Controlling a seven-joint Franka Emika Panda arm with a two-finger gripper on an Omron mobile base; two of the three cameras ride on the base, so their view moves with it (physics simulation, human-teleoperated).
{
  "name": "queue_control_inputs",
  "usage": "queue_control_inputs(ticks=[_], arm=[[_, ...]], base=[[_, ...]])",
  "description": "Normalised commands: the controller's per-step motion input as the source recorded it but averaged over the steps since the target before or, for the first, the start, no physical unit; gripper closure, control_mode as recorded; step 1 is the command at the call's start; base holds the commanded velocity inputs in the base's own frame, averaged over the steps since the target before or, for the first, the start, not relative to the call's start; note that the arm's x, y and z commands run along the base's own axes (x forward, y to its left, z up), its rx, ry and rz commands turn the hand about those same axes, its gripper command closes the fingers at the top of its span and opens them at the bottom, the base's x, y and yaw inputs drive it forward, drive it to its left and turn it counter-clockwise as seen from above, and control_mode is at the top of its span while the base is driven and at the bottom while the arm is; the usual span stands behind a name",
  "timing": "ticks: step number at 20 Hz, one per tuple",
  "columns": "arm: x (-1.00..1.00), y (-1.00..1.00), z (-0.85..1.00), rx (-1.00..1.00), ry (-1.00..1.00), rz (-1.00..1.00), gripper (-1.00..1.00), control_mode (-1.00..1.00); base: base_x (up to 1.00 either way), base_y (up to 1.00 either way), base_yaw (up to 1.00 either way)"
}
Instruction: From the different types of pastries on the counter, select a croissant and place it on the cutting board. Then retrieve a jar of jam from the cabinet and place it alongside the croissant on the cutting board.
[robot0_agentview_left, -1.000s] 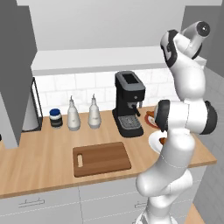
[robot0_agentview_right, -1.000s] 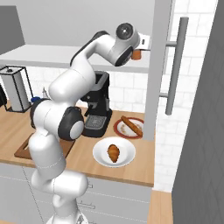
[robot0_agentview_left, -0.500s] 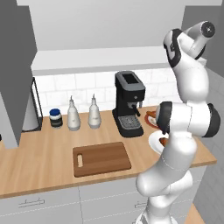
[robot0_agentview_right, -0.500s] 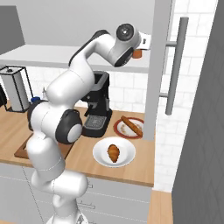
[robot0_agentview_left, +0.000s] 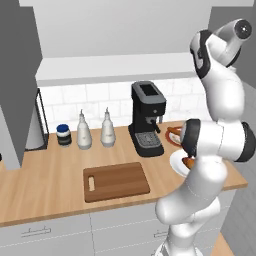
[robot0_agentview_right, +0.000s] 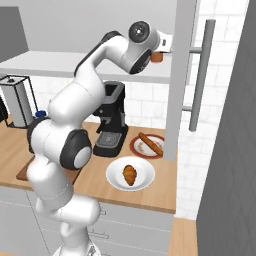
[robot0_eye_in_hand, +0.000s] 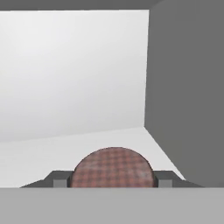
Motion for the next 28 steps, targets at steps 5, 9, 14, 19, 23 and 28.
queue_control_inputs(ticks=[5,9,14,19,23,28], arm=[[-0.51,0.00,0.01,0.04,0.00,-0.02,1.00,-1.00],[-0.62,0.24,-0.09,0.02,0.00,-0.01,1.00,-1.00],[-0.57,0.64,-0.19,0.00,0.00,-0.01,1.00,-1.00],[-0.71,0.53,-0.17,0.00,0.00,-0.04,1.00,-1.00],[-1.00,0.29,-0.06,0.00,0.00,-0.09,1.00,-1.00],[-0.96,0.34,-0.14,0.00,0.00,-0.09,1.00,-1.00]], base=[[0.00,0.00,0.00],[0.00,0.00,0.00],[0.00,0.00,0.00],[0.00,0.00,0.00],[0.00,0.00,0.00],[0.00,0.00,0.00]])
